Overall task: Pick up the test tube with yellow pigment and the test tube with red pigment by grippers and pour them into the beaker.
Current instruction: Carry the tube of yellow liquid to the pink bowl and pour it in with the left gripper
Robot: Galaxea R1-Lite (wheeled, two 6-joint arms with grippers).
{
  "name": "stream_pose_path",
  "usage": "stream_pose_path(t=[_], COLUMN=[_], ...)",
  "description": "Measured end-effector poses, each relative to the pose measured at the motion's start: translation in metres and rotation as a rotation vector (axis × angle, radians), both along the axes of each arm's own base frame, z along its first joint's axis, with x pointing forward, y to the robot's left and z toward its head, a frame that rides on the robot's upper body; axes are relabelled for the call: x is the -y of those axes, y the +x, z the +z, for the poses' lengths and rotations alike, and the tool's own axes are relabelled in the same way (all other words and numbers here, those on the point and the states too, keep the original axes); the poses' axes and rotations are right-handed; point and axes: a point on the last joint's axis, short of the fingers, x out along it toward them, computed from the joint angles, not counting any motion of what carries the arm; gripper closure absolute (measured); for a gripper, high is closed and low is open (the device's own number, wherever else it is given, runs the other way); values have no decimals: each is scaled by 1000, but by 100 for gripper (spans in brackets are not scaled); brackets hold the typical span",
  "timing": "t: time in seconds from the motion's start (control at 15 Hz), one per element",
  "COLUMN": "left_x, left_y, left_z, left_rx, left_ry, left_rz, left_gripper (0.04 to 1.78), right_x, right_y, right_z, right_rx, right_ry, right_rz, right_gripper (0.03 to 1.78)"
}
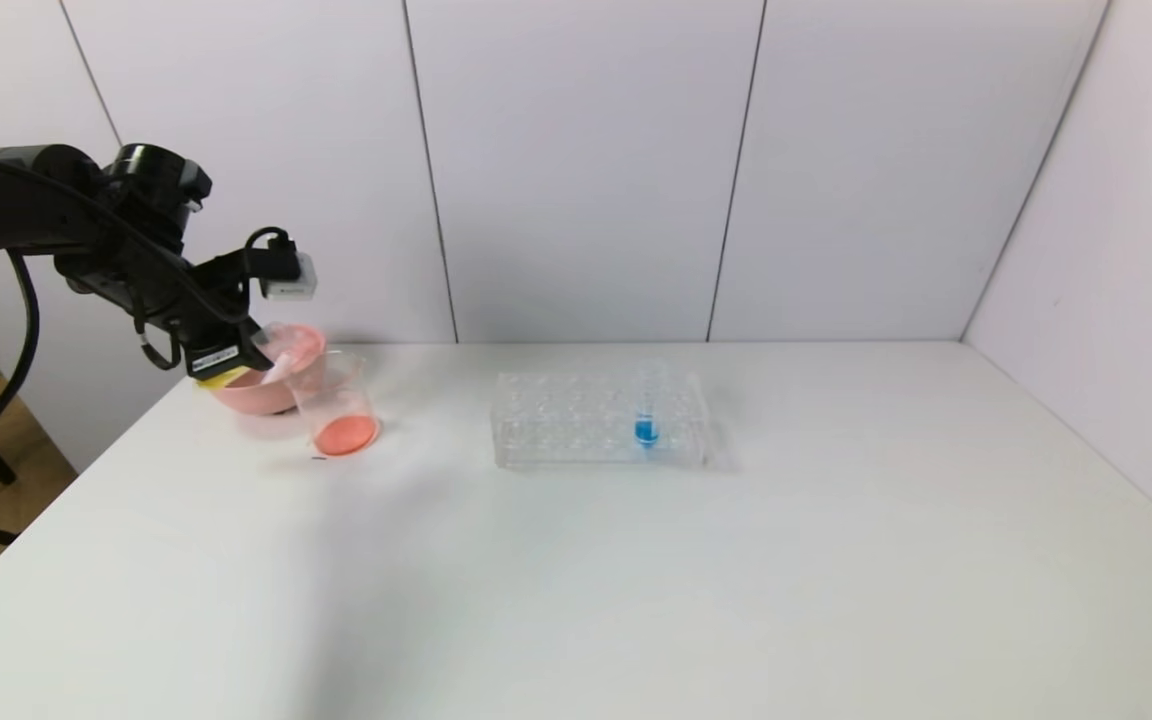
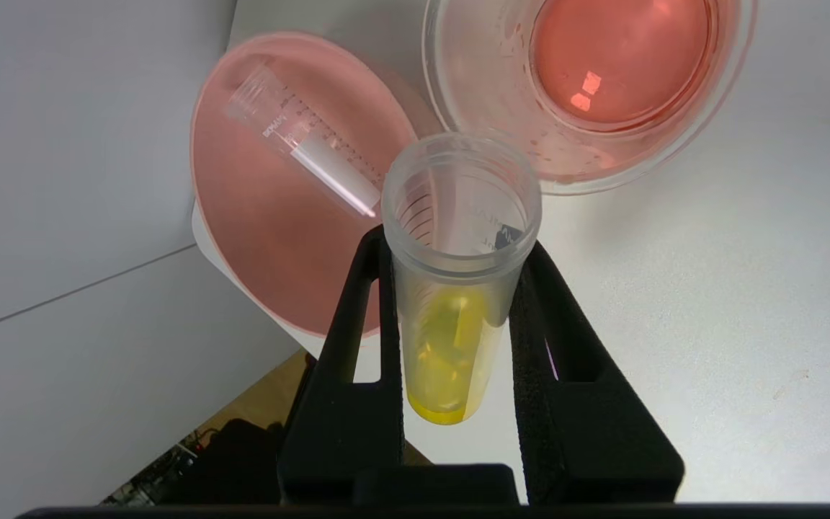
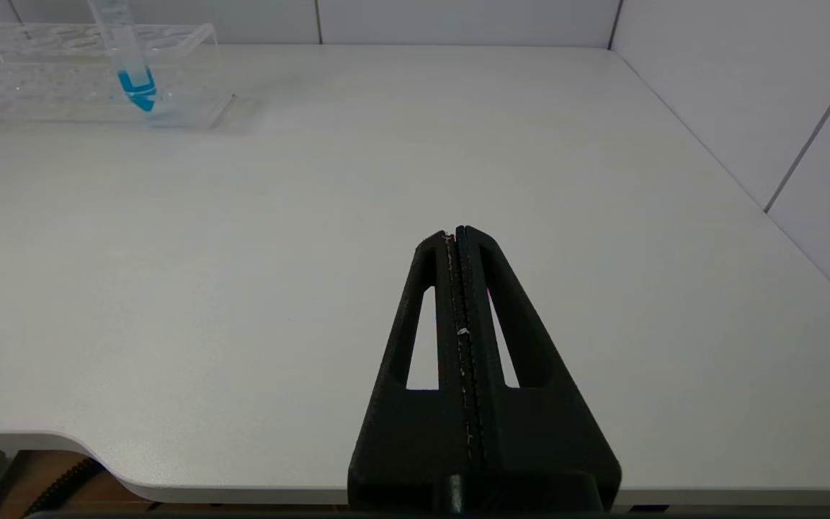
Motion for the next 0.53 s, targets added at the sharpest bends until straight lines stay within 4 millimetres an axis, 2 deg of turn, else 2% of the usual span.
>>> stream_pose_path(t=[0.53], left_x=[8], left_y=[-3], left_z=[-3], left_rx=[-59], left_ry=[42], left_rz=[34], left_gripper=[138], right_x=[0], right_y=[0], right_z=[0], right_rx=[0], right_ry=[0], right_rz=[0], right_gripper=[170])
